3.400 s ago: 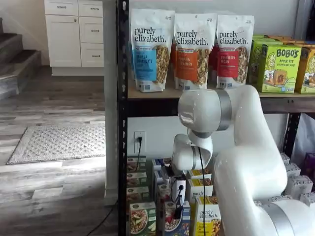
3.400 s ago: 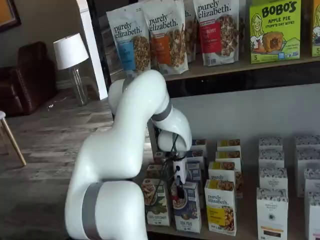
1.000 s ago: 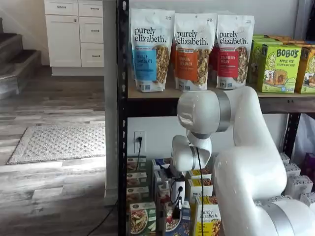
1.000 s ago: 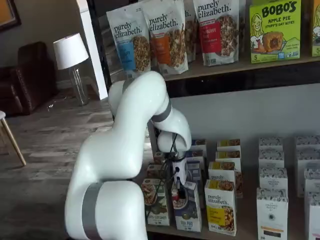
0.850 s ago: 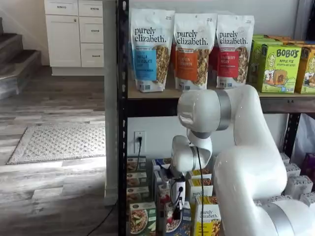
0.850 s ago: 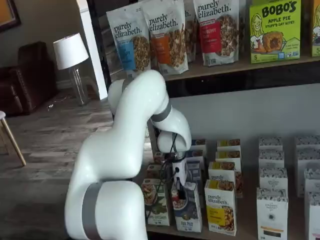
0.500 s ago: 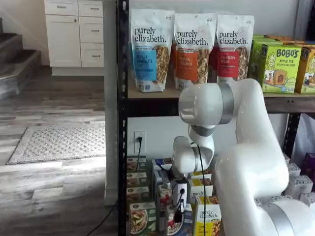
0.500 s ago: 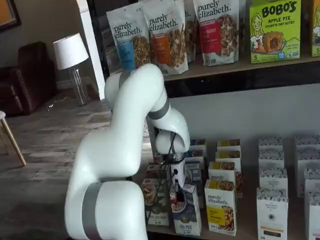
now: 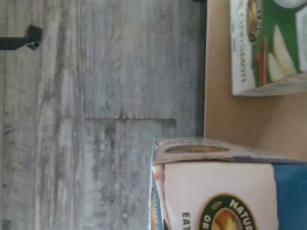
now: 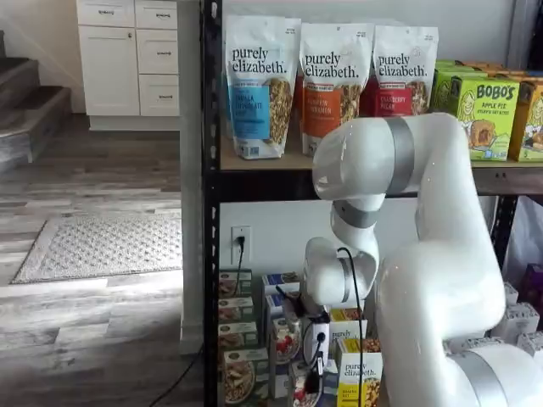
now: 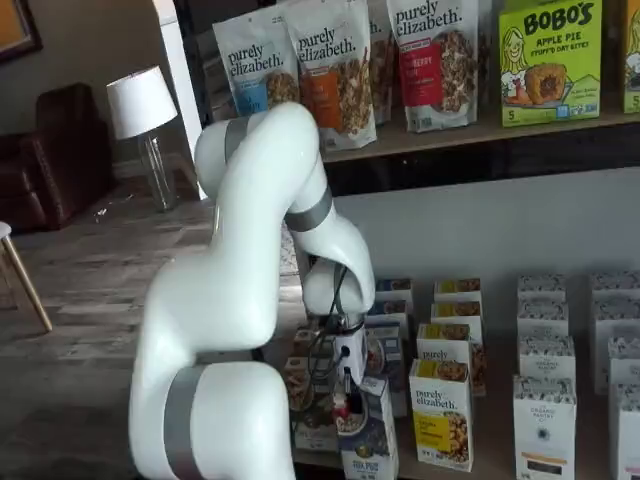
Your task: Pick up the blue and white box that is on the bottom shelf, the second box from the left
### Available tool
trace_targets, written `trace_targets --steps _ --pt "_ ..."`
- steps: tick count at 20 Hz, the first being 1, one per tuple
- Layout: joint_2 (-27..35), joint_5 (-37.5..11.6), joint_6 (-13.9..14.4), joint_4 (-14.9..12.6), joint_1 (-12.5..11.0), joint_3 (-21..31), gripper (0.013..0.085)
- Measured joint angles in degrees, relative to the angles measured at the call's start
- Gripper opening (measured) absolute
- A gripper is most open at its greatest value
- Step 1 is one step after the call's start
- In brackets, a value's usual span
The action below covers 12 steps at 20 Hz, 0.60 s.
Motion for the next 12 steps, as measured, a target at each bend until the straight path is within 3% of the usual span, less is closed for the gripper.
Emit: trace_targets --steps 12 --pt "-12.3 -3.5 -1.0 1.7 0.6 15.7 0.0410"
